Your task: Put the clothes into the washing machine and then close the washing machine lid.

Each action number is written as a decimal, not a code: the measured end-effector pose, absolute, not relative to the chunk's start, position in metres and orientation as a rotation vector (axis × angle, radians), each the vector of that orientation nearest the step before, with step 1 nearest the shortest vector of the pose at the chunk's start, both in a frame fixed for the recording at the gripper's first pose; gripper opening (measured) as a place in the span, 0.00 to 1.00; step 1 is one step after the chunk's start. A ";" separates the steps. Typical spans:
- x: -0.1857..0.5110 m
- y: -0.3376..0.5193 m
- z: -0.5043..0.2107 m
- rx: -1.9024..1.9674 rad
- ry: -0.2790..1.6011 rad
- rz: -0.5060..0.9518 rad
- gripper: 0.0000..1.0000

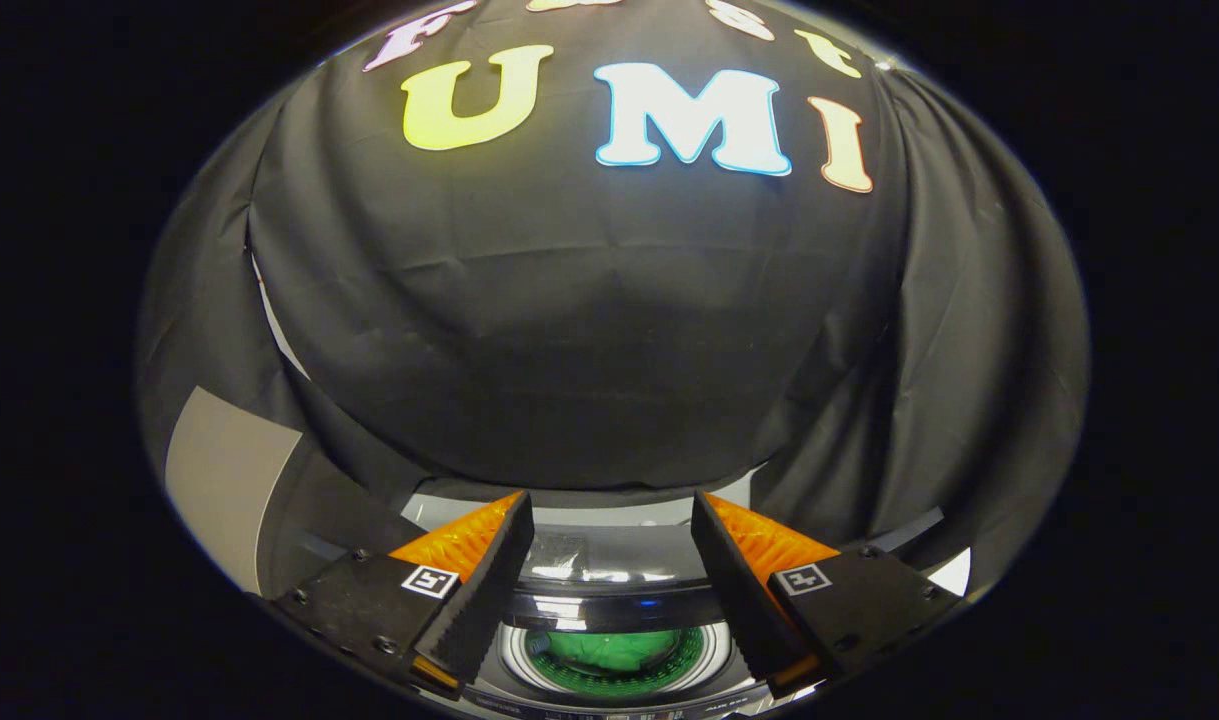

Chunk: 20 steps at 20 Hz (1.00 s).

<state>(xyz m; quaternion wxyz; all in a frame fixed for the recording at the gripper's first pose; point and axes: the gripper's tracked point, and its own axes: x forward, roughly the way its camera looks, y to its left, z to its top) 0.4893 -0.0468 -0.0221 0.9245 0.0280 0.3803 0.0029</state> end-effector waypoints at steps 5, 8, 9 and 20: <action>0.491 -0.047 -0.022 0.060 0.761 -0.002 0.99; 0.496 -0.047 -0.020 0.059 0.704 -0.003 0.99; 0.497 -0.047 -0.018 0.058 0.676 -0.002 0.99; 0.499 -0.045 -0.021 0.066 0.599 0.003 0.99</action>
